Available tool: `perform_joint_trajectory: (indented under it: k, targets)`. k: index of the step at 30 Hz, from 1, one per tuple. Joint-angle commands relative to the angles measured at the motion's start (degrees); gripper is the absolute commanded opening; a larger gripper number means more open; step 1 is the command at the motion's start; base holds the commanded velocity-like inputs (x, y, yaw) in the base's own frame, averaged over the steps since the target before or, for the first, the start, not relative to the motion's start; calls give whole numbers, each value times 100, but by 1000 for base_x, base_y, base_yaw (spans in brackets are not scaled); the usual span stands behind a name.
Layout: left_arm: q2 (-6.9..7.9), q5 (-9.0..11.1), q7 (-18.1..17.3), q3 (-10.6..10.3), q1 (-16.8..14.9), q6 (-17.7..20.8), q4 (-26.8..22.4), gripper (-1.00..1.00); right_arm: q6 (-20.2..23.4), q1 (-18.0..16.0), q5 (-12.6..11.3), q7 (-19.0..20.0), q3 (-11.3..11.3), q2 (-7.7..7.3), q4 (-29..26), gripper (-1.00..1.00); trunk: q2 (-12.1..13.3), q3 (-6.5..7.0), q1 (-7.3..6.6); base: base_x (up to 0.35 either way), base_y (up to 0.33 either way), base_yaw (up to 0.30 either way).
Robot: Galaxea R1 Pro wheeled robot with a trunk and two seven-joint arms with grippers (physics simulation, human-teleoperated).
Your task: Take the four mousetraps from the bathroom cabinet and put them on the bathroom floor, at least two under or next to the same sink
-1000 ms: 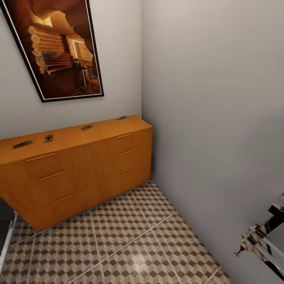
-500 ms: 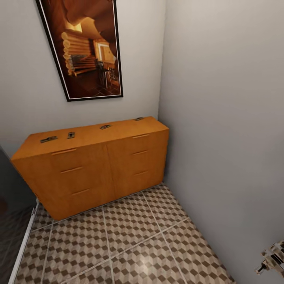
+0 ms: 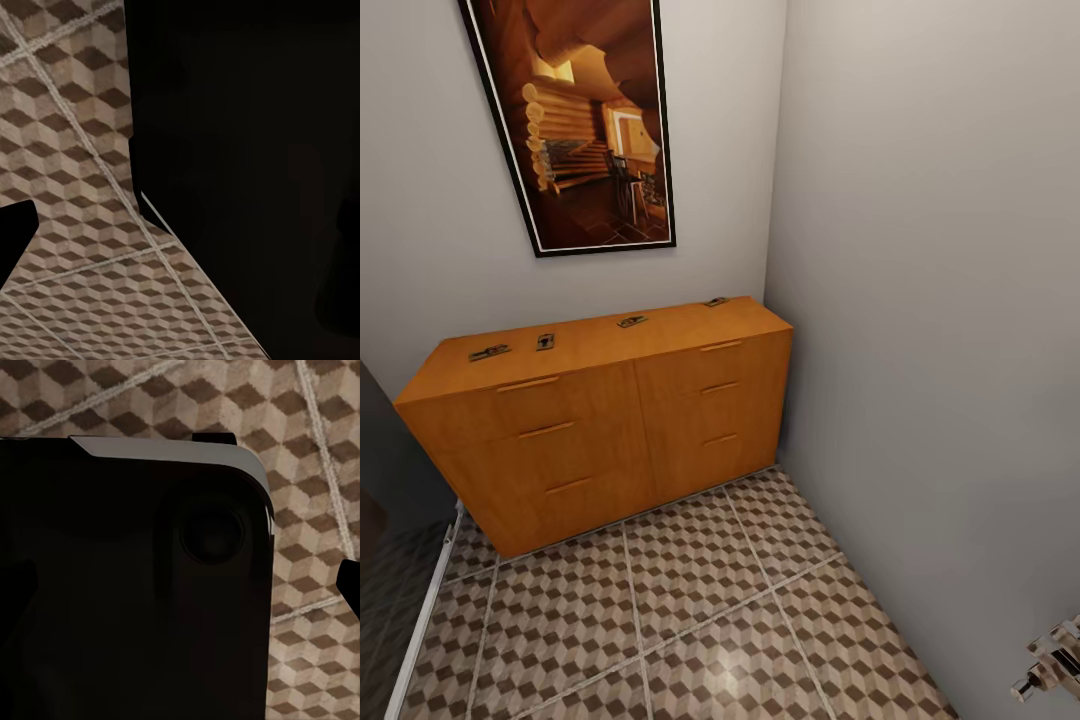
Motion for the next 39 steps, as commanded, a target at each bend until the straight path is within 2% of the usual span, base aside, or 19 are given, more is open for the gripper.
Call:
perform_joint_trajectory:
  k: [1,7,39]
  targets:
    - [-1,-28,-3,29,3,-6,-10,100,-20,-3,11,5,-18,1,5,100,-2,-4,0,0,0,29]
    - [-1,-28,-3,29,3,-6,-10,100,-23,-3,11,5,-18,10,10,100,-2,-4,0,0,0,155]
    - [-1,-28,-3,29,3,-6,-11,100,-23,-3,11,5,-18,3,7,100,-2,-4,0,0,0,265]
